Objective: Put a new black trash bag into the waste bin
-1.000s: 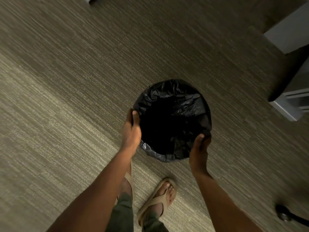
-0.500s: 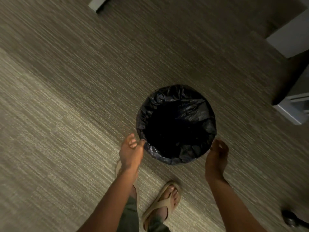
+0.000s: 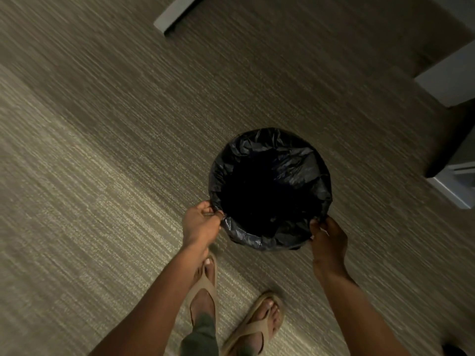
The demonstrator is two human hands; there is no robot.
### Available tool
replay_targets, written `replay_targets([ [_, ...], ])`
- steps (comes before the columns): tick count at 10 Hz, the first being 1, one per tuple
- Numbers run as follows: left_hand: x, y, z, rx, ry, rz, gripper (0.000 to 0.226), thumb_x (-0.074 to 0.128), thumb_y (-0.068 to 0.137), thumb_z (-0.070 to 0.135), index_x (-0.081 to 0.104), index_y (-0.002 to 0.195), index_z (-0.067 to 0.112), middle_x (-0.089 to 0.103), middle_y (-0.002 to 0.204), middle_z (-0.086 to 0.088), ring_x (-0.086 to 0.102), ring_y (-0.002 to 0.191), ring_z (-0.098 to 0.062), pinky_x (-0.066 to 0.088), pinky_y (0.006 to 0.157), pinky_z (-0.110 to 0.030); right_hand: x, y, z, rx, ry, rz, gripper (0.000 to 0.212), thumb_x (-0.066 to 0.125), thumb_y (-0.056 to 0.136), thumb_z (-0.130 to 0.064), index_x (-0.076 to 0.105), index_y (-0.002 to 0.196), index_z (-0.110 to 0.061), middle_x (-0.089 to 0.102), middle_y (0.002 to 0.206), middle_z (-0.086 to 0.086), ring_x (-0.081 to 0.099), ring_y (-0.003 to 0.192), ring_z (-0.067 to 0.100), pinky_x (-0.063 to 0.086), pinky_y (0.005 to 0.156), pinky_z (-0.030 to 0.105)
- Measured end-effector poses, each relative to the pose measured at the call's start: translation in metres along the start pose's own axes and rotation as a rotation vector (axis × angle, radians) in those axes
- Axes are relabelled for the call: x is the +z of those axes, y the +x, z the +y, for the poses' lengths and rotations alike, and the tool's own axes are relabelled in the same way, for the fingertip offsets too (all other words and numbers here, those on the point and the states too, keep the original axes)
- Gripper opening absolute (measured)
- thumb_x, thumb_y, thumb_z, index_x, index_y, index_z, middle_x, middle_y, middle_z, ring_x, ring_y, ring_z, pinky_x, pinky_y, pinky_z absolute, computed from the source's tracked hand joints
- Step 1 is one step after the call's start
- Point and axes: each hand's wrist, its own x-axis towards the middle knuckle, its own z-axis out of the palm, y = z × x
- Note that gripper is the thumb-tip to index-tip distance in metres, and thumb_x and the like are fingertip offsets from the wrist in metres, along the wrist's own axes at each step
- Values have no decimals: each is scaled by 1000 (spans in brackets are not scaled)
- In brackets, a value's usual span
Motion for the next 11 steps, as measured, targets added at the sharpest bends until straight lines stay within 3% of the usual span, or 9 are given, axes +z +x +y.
replay_targets([
  [2, -34, 54, 61, 77, -14, 39, 24, 77, 85, 5, 76, 100, 24, 81, 94, 3, 78, 90, -18, 65, 82, -40, 68, 14, -72, -122, -55, -70, 15, 66, 99, -14, 74, 110, -11, 76, 104, 16, 74, 98, 41, 63, 82, 57],
  [3, -46, 85, 93, 144, 44, 100, 26, 78, 83, 9, 78, 106, 19, 81, 97, 2, 77, 92, -20, 65, 87, -44, 106, 22, -102, -126, -79, -89, 27, 64, 100, -16, 71, 125, -9, 74, 120, 16, 72, 107, 37, 61, 89, 52],
  [4, -47, 112, 119, 176, 22, 107, 26, 77, 82, 6, 78, 108, 8, 80, 102, -10, 76, 96, -31, 63, 88, -52, 136, 35, -131, -146, -109, -81, 31, 62, 101, -15, 69, 129, -7, 73, 126, 16, 70, 110, 35, 56, 82, 39],
  [5, -47, 140, 135, 137, 14, 104, 34, 75, 82, 4, 75, 116, 3, 77, 110, -19, 74, 102, -35, 61, 92, -53, 159, 48, -149, -140, -106, -80, 31, 61, 101, -14, 70, 129, -6, 73, 125, 18, 70, 111, 35, 53, 81, 36],
  [7, -49, 164, 149, 93, -70, 67, 36, 68, 85, 1, 74, 121, 2, 76, 115, -22, 73, 108, -37, 60, 95, -55, 182, 57, -163, -144, -218, -75, 40, 61, 103, -22, 63, 140, -6, 67, 137, 20, 65, 122, 39, 54, 96, 43],
  [8, -47, 163, 156, 104, -80, 41, 37, 66, 86, 0, 74, 122, 4, 76, 114, -21, 73, 107, -36, 59, 96, -56, 181, 63, -169, -139, -254, -116, 40, 58, 105, -26, 63, 140, -8, 68, 136, 19, 65, 121, 39, 55, 91, 41],
  [9, -46, 164, 157, 123, -23, 42, 39, 67, 89, 6, 72, 128, 6, 75, 119, -20, 72, 112, -36, 58, 99, -53, 173, 69, -172, -118, -250, -201, 49, 51, 108, -40, 59, 143, -6, 64, 141, 23, 63, 124, 43, 54, 101, 49],
  [10, -43, 153, 165, 132, 80, 98, 55, 68, 96, 31, 60, 144, 7, 67, 138, -18, 63, 128, -37, 51, 109, -49, 159, 66, -178, -159, -412, -182, 70, 42, 106, -56, 44, 156, -7, 49, 156, 24, 53, 136, 43, 49, 106, 48],
  [11, -41, 123, 160, 284, 325, 240, 89, 63, 93, 60, 39, 156, 2, 46, 158, -23, 43, 146, -41, 38, 119, -49, 139, 47, -177, -469, -559, -120, 76, 48, 104, -55, 32, 162, -8, 37, 161, 24, 41, 145, 42, 43, 109, 52],
])
